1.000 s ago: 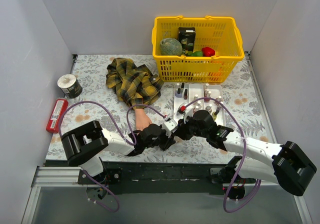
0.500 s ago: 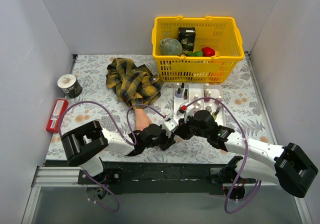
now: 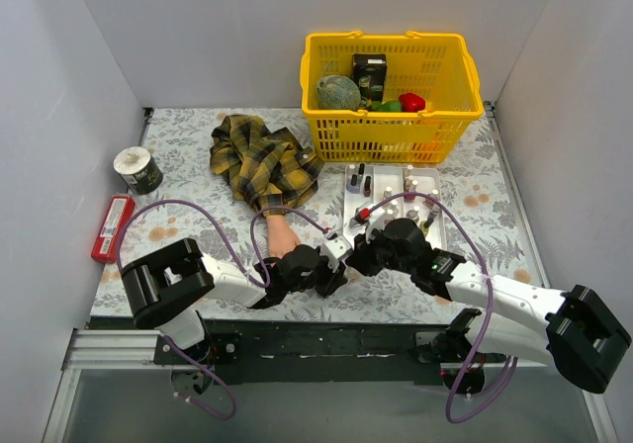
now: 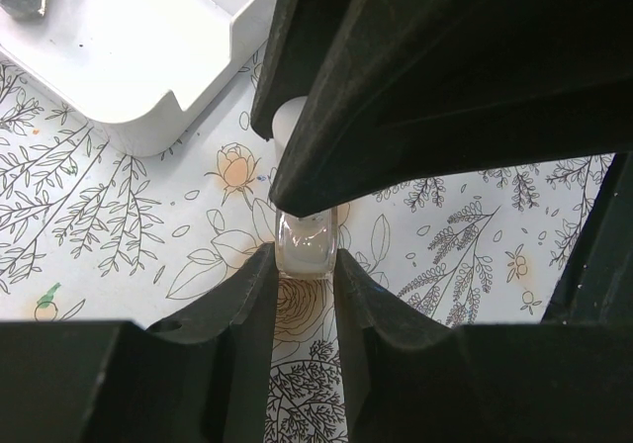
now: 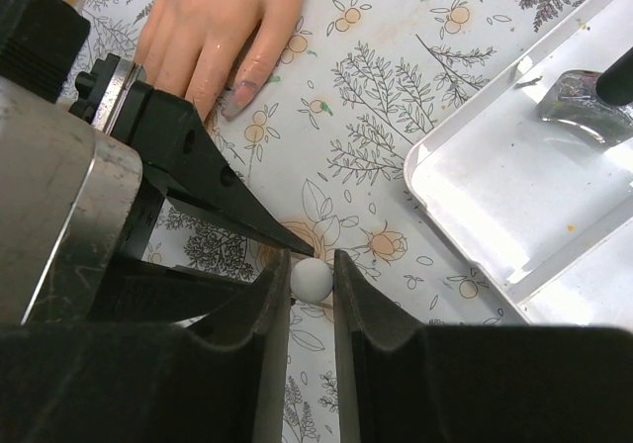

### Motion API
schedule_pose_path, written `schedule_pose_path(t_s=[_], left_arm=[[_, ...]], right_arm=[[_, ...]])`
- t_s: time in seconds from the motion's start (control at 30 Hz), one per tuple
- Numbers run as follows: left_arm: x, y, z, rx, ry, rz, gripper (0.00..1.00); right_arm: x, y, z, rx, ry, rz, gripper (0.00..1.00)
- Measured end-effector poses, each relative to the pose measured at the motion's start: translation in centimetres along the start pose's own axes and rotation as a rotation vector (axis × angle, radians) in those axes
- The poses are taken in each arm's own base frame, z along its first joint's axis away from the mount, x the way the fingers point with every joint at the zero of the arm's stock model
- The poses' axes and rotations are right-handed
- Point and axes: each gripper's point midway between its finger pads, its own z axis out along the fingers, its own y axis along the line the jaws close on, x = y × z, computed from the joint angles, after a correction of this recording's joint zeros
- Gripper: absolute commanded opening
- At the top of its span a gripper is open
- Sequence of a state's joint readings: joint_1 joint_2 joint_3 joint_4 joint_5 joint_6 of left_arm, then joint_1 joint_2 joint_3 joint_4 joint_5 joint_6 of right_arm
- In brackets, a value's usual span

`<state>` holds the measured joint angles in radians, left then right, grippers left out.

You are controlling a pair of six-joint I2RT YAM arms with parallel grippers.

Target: Paint the nails

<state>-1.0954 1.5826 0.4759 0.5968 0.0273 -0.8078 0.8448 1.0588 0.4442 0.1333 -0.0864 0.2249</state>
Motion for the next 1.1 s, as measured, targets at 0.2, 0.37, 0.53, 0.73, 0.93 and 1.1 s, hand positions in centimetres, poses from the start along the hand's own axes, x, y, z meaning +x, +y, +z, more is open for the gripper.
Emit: schedule_pose_path(t_s=[0.2, 0.37, 0.53, 0.73, 0.93, 1.1], left_arm=[[0.0, 0.0, 0.0, 0.0, -0.001, 0.0, 0.14], [0.0, 0.0, 0.0, 0.0, 0.001, 0.0, 0.14], [0.0, 0.0, 0.0, -0.001, 0.002, 0.0, 0.14], [0.0, 0.0, 0.0, -0.001, 0.001, 0.0, 0.13], [0.0, 0.0, 0.0, 0.0, 0.002, 0.0, 0.13], [0.0, 0.0, 0.0, -0.001, 0.003, 0.0, 0.13]], right_arm=[[-0.5, 0.0, -0.3, 0.009, -0.021, -0.003, 0.09], [-0.9, -0.3, -0.5, 0.027, -0.036, -0.005, 0.09], [-0.6, -0.7, -0.6, 0.047, -0.026, -0.007, 0.09], [-0.6, -1.0, -0.7, 0.06, -0.027, -0.013, 0.09], [-1.9, -1.0, -1.4, 0.075, -0.08, -0.019, 0.09], [-2.9, -0.7, -2.1, 0.068, -0.125, -0.023, 0.09]])
